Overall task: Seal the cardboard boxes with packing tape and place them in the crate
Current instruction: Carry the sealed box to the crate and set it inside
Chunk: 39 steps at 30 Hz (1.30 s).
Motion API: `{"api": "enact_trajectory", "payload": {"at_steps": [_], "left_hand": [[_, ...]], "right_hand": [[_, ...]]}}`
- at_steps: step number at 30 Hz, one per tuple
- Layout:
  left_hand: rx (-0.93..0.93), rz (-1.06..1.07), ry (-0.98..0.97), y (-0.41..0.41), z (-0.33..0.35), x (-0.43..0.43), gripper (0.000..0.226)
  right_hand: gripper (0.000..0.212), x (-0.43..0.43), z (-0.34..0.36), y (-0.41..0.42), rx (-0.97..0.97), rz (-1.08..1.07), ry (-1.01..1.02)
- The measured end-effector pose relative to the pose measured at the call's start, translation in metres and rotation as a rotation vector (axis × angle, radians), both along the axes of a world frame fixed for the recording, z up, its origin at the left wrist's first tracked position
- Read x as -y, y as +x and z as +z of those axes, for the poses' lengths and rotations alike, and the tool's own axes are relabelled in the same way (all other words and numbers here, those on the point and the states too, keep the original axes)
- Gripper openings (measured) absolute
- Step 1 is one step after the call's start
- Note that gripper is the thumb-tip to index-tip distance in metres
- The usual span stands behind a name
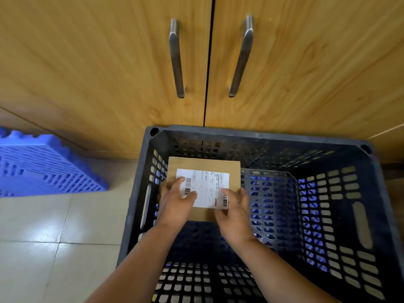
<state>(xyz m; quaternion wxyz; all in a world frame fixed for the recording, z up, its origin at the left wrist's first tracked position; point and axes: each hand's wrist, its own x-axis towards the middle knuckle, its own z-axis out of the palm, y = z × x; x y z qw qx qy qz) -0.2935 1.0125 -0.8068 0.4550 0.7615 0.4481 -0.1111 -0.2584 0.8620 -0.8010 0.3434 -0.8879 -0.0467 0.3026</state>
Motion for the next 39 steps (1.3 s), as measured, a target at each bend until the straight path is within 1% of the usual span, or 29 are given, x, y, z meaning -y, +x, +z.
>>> {"api": "enact_trajectory", "payload": {"at_steps": [4, 6, 8, 11, 14, 17, 19, 22, 26, 31, 36, 39], "left_hand": [[-0.014, -0.051, -0.049, -0.004, 0.0, -0.002, 0.059], [-0.044, -0.082, -0.077, -0.005, 0.007, -0.003, 0.06], [-0.057, -0.141, -0.057, -0.006, 0.019, -0.003, 0.059], [0.021, -0.212, 0.053, -0.011, 0.049, 0.004, 0.051], [0.06, -0.23, 0.049, -0.013, 0.089, 0.012, 0.046], [0.041, -0.244, 0.027, -0.012, 0.139, 0.021, 0.046], [0.049, -0.264, 0.003, -0.01, 0.182, 0.029, 0.047], [0.063, -0.293, -0.022, -0.007, 0.254, 0.04, 0.046], [0.05, -0.359, -0.001, -0.007, 0.347, 0.055, 0.045], [0.064, -0.441, -0.001, -0.014, 0.448, 0.065, 0.045], [0.128, -0.498, -0.005, -0.02, 0.529, 0.07, 0.041], [0.172, -0.562, -0.024, -0.026, 0.569, 0.081, 0.041]], "right_hand": [[0.056, 0.001, 0.001, -0.001, -0.028, 0.048, -0.038], [0.059, 0.003, 0.007, 0.001, -0.069, 0.104, -0.082], [0.061, 0.006, 0.018, 0.005, -0.094, 0.185, -0.142], [0.058, 0.013, 0.046, 0.008, 0.02, 0.258, -0.207], [0.052, 0.016, 0.088, 0.008, 0.129, 0.257, -0.234], [0.047, 0.024, 0.141, 0.007, 0.183, 0.269, -0.28], [0.047, 0.03, 0.184, 0.006, 0.219, 0.293, -0.288], [0.045, 0.039, 0.254, 0.008, 0.267, 0.317, -0.268], [0.035, 0.055, 0.35, 0.015, 0.336, 0.333, -0.262], [0.031, 0.073, 0.462, 0.013, 0.42, 0.329, -0.236], [0.032, 0.096, 0.546, -0.006, 0.512, 0.311, -0.25], [0.032, 0.11, 0.584, -0.024, 0.549, 0.246, -0.26]]}}
